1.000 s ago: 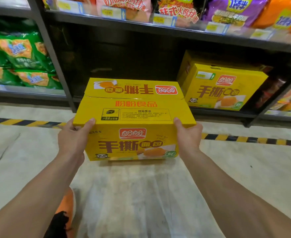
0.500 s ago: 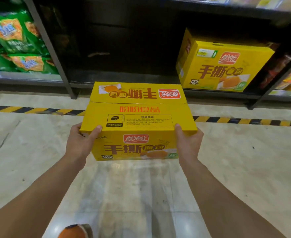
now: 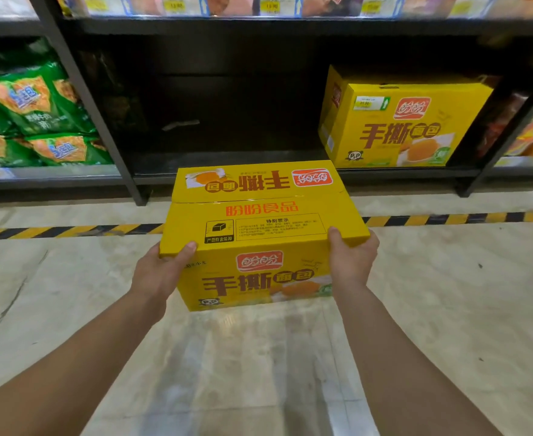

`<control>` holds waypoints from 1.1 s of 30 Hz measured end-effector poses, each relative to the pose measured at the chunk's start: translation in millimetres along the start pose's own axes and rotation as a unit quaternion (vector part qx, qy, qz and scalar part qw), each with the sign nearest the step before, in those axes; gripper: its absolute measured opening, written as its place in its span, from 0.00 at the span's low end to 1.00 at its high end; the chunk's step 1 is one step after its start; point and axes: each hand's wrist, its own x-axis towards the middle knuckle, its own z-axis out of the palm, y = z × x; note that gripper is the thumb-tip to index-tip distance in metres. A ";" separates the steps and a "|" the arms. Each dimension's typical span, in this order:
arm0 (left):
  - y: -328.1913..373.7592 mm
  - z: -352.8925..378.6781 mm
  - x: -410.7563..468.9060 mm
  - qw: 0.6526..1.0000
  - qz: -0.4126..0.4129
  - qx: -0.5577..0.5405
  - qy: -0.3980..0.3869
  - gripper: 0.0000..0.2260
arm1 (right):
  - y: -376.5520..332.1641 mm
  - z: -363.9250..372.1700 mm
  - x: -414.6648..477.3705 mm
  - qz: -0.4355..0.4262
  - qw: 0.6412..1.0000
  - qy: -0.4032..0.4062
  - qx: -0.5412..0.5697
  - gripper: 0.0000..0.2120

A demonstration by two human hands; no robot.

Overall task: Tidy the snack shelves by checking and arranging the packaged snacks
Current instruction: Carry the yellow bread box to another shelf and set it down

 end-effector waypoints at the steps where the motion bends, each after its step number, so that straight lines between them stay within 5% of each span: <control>1: 0.7 1.7 -3.4 1.000 0.002 -0.006 0.002 0.14 | -0.4 -0.2 -1.1 0.002 1.000 0.005 -0.006 0.39; 6: -1.4 13.7 -24.9 0.999 0.026 -0.029 0.021 0.18 | -0.5 2.5 -18.6 0.044 0.999 0.013 -0.025 0.46; 14: -18.6 55.7 -69.5 0.997 -0.022 -0.061 0.043 0.30 | 43.9 15.5 -113.0 0.089 0.983 -0.150 -0.060 0.41; 23: -21.5 73.8 -124.9 0.985 -0.068 0.014 -0.158 0.14 | 36.8 -10.3 -118.2 0.124 0.983 -0.133 -0.039 0.64; 26: -19.8 66.3 -120.9 0.977 -0.061 0.055 -0.196 0.16 | 36.5 -20.5 -113.2 0.091 0.985 -0.130 -0.073 0.51; 29: -18.3 52.7 -97.2 0.992 -0.036 0.048 -0.115 0.17 | 31.6 -26.5 -112.3 0.093 0.979 -0.152 -0.098 0.42; 33: -12.7 29.2 -65.7 0.998 -0.013 0.007 -0.059 0.39 | 29.2 -33.1 -110.4 0.094 0.976 -0.168 -0.100 0.27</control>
